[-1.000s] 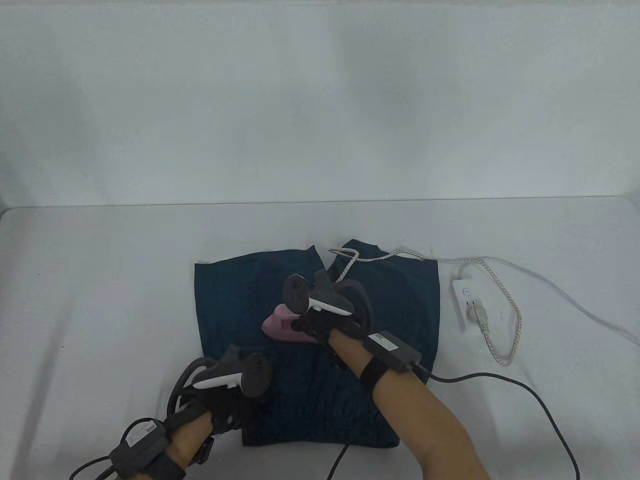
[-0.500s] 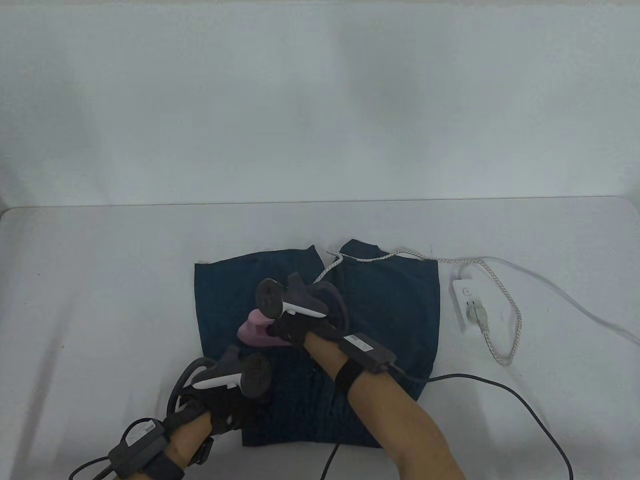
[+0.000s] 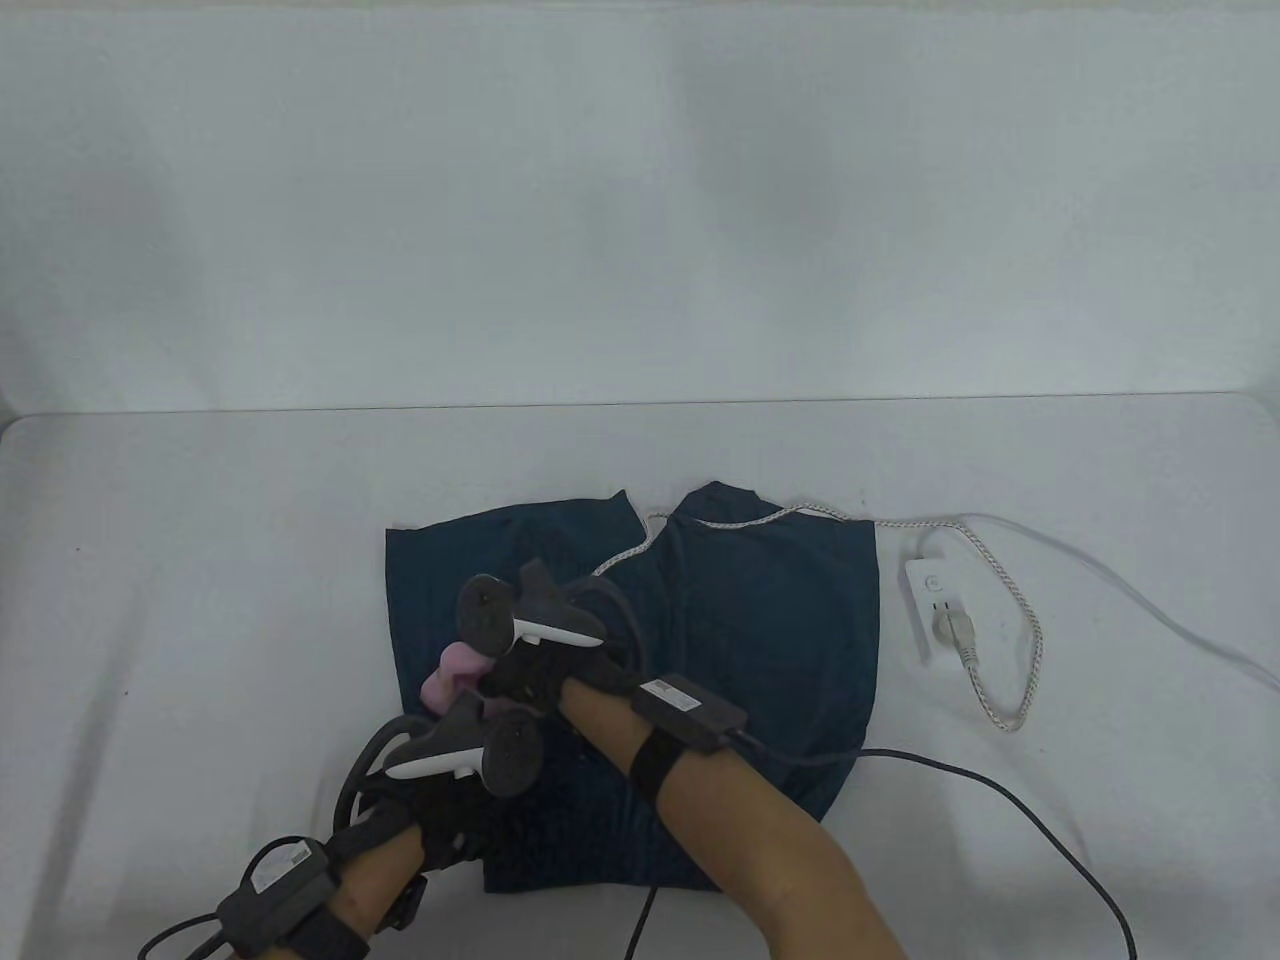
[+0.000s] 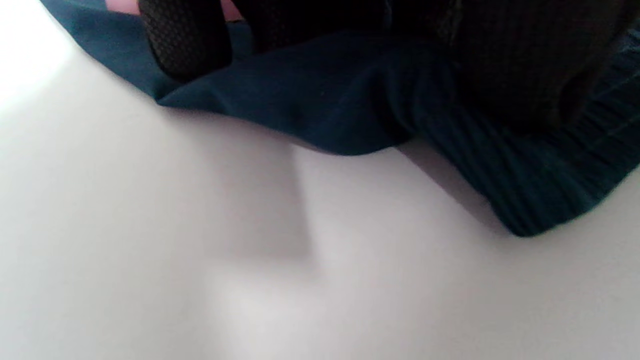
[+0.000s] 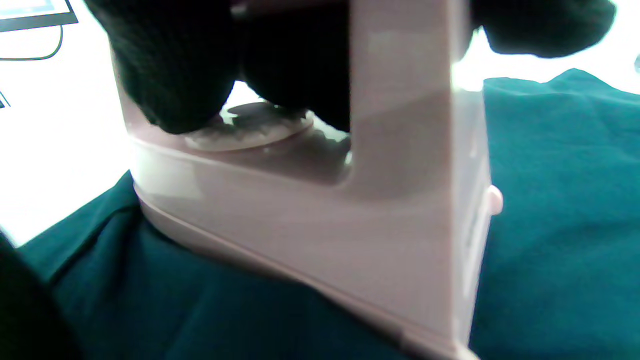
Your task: Iron shorts with electric iron on table
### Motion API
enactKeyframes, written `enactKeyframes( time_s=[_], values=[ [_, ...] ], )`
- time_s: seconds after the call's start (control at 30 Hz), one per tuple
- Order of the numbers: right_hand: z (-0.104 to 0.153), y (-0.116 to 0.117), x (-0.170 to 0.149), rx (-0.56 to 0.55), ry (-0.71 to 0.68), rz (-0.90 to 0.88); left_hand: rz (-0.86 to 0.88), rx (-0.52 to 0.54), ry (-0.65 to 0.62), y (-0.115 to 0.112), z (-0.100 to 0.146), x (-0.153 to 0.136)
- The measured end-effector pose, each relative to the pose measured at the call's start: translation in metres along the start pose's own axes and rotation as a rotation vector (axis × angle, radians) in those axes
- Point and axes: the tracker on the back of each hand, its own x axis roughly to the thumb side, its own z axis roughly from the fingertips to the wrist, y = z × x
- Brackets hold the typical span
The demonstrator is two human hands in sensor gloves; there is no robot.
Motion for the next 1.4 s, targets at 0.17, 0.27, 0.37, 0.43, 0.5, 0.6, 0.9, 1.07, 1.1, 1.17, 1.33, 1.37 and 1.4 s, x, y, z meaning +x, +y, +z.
enactKeyframes(
  time_s=[0.17,0.27,0.37,0.43,0.5,0.6,0.9,1.07,1.1,1.17,1.33,1.37,1.4],
  values=[
    [0.015,0.0,-0.021,-0.002,0.037,0.005,-0.002,0.0,0.002,0.0,0.0,0.0],
    [0.025,-0.001,-0.036,0.004,0.061,0.005,-0.003,-0.001,0.003,0.0,0.0,0.0],
    [0.033,-0.002,-0.049,0.015,0.083,0.009,-0.003,0.0,0.003,0.0,0.0,0.0],
    [0.039,-0.004,-0.058,0.02,0.097,0.016,-0.001,-0.001,0.003,0.0,0.0,0.0],
    [0.043,-0.005,-0.064,0.019,0.108,0.034,0.0,0.0,0.003,0.0,0.0,0.0],
    [0.048,-0.006,-0.07,0.01,0.115,0.063,-0.001,-0.001,0.004,0.0,0.0,0.001],
    [0.042,-0.002,-0.058,0.022,0.086,0.013,-0.004,-0.001,0.007,0.0,0.0,0.001],
    [0.03,0.001,-0.033,0.021,0.036,0.012,-0.004,0.0,0.008,0.0,0.0,0.001],
    [0.027,0.002,-0.027,0.021,0.023,0.011,-0.004,-0.001,0.008,0.0,0.0,0.001],
    [0.022,0.003,-0.016,0.022,0.002,0.007,-0.004,0.0,0.008,0.0,0.0,0.001],
    [0.015,0.003,0.002,0.029,-0.041,-0.008,-0.004,0.0,0.008,0.0,0.0,0.001],
    [0.014,0.003,0.004,0.033,-0.051,-0.011,-0.004,0.0,0.008,0.0,0.0,0.001],
    [0.014,0.003,0.006,0.035,-0.059,-0.015,-0.003,-0.001,0.008,0.0,0.0,0.001]
  ],
)
